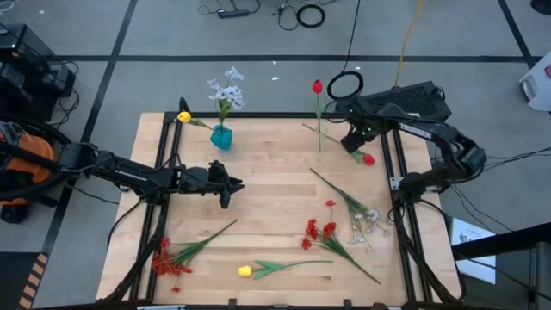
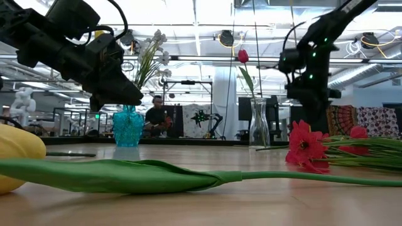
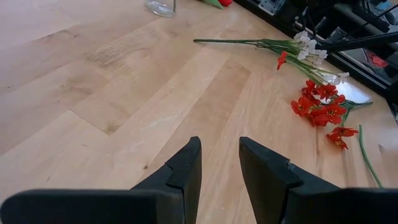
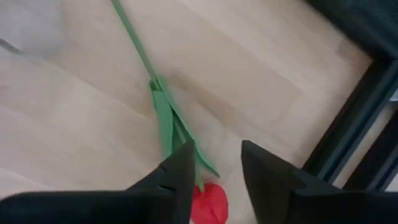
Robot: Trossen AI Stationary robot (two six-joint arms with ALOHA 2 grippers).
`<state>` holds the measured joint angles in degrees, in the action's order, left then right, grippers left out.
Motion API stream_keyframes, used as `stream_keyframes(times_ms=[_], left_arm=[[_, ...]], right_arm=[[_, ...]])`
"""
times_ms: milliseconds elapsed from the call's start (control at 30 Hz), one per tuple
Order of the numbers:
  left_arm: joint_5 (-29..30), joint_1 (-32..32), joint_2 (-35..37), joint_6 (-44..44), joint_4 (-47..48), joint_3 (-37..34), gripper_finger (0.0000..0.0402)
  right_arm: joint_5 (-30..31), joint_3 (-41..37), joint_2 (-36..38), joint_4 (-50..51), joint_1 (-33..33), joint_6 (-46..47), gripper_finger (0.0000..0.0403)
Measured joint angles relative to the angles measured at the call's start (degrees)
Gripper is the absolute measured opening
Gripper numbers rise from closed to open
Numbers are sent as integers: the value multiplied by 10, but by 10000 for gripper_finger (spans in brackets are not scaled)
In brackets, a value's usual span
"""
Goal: Sort flowers into vase by color
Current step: Put the red flower into the transparent vase
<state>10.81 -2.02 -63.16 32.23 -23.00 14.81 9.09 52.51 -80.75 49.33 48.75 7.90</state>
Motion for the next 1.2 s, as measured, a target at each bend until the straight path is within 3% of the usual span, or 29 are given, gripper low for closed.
stream_keyframes(times_ms=[267,500,733,900,1100,1200], left_arm=[[0,0,0,1,0,0,114],[0,0,0,5,19,0,114],[0,0,0,16,26,0,114],[0,0,0,20,26,0,114],[0,0,0,24,26,0,114],[0,0,0,26,26,0,114]], right_arm=[[-5,-1,-89,2,0,-40,165],[-5,-2,-147,-6,0,-55,165],[-32,-29,-153,-50,2,-58,161],[-40,-30,-152,-55,1,-46,122],[-51,-30,-153,-56,0,-24,16],[-49,-30,-146,-51,0,-2,11]])
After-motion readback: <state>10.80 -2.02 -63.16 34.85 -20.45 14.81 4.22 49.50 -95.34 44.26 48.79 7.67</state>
